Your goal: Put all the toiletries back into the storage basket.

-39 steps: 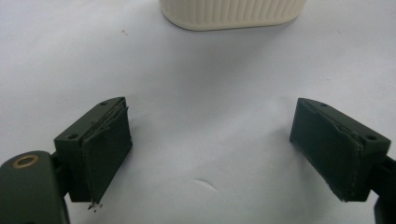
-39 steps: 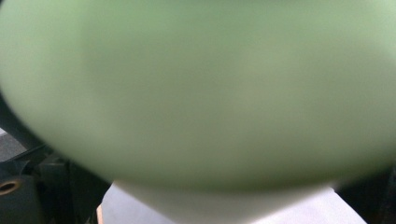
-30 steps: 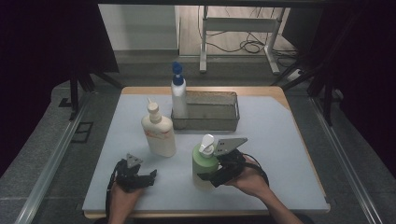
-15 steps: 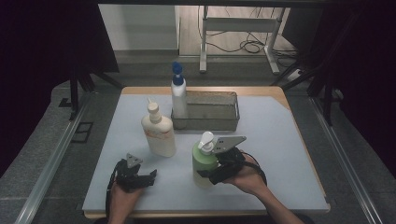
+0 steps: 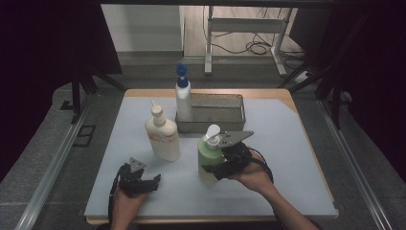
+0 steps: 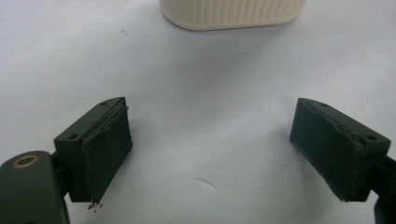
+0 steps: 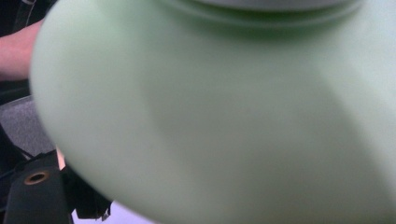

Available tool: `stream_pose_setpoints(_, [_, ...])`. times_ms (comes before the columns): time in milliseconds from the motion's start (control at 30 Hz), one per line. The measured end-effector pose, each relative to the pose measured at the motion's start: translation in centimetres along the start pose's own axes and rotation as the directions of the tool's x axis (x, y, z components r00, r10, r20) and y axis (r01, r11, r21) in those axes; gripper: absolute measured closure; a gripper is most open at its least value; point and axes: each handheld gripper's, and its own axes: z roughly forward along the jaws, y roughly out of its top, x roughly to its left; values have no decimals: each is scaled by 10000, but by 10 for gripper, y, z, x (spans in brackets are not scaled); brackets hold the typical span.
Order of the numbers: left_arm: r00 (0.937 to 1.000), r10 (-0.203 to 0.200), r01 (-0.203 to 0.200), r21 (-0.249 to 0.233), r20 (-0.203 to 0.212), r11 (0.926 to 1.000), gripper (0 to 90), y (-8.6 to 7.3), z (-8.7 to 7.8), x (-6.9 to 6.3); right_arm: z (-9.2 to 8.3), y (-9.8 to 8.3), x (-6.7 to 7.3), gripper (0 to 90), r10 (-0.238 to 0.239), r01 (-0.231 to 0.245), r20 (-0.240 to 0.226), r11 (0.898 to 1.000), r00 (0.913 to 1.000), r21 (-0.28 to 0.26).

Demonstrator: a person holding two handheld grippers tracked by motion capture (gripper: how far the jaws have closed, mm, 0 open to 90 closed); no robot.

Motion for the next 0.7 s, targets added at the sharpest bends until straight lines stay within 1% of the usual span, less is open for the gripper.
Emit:
stream_pose_setpoints(200, [10000,-16,16,-14,-1,10000,121,0,0,0,-1,6,-8,118,239,-237,202,9997,9995,-101])
stream_pose_setpoints(433, [10000,-12,12,-30,-3,10000,121,0,0,0,-1,14,-17,118,346,-339,420,9993,9985,-173])
stream_pose_setpoints(700, [10000,-18,18,-35,0,10000,121,0,0,0,-2,21,-27,118,438,-422,775,9989,9960,-222])
